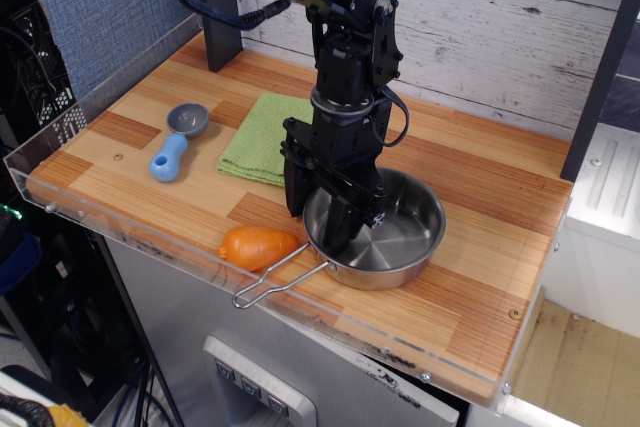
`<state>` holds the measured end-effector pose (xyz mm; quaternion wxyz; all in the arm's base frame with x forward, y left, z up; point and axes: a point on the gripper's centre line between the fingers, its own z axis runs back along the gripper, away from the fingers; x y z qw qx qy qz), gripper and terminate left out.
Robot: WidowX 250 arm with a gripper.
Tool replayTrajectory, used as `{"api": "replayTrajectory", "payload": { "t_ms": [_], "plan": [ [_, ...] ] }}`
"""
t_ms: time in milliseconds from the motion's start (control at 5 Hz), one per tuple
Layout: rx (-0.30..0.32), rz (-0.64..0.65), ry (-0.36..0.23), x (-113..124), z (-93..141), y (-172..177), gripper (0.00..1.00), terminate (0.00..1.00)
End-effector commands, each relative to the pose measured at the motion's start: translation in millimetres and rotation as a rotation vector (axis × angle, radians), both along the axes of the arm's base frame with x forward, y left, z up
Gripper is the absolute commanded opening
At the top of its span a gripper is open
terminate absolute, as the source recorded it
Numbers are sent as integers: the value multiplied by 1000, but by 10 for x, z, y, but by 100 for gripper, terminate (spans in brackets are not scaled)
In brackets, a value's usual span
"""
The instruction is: Take the stainless steel pan and put it on the green towel
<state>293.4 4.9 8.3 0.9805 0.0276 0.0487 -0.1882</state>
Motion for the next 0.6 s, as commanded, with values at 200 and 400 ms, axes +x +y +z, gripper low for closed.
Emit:
{"api": "replayTrajectory", "payload": {
  "t_ms": [200,400],
  "plan": [
    [0,1,-76,14,268,7,0,0],
    [-54,9,-108,20,419,-30,0,0]
  ]
}}
